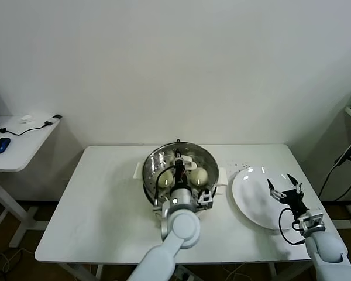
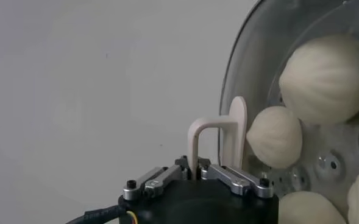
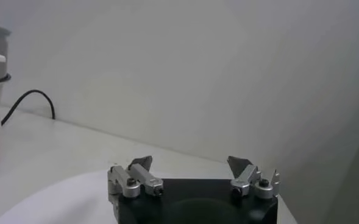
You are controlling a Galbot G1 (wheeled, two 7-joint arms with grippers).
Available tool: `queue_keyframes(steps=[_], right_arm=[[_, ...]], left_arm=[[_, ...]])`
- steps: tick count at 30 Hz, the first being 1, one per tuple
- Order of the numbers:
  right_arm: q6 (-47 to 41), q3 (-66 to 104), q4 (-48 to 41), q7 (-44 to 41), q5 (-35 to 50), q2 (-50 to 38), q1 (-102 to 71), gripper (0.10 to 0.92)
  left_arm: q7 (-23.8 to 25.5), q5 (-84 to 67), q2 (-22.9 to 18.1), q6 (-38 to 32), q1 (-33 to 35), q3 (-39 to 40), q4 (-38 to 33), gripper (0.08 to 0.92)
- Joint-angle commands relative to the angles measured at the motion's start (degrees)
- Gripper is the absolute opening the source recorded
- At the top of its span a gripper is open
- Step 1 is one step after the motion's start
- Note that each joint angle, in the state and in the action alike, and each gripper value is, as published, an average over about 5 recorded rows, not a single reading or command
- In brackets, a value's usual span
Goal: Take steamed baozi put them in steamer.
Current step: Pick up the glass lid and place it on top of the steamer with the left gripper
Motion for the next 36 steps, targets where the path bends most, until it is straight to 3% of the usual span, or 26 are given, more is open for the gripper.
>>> queue_keyframes(steps=[1, 8, 17, 28, 36], right_arm=[[0.1, 0.0, -0.2, -0.1, -0.5, 0.2, 0.1, 0.823], [0.3, 0.1, -0.4, -0.3, -1.0, 0.4, 0.1, 0.823], [0.1, 0.3, -0.5, -0.3, -1.1, 0.0, 0.2, 0.823], [-0.1, 0.5, -0.6, -0.2, -1.2, -0.6, 0.6, 0.823], [-1.4, 0.6, -0.4, 0.9, -1.8, -0.4, 1.0, 0.823]], left_arm=[[-1.0, -0.2, 0.0, 2.4, 0.3, -0.4, 0.8, 0.154], [-1.5, 0.0, 0.1, 1.9, 0.9, -0.8, 1.1, 0.154], [2.0, 0.5, 1.3, 1.0, 1.7, -0.7, -3.1, 0.171], [4.1, -2.2, 6.8, 1.5, 7.2, 0.7, -16.6, 0.469], [0.8, -14.0, 13.0, 1.4, 12.8, 0.4, -27.9, 0.704]])
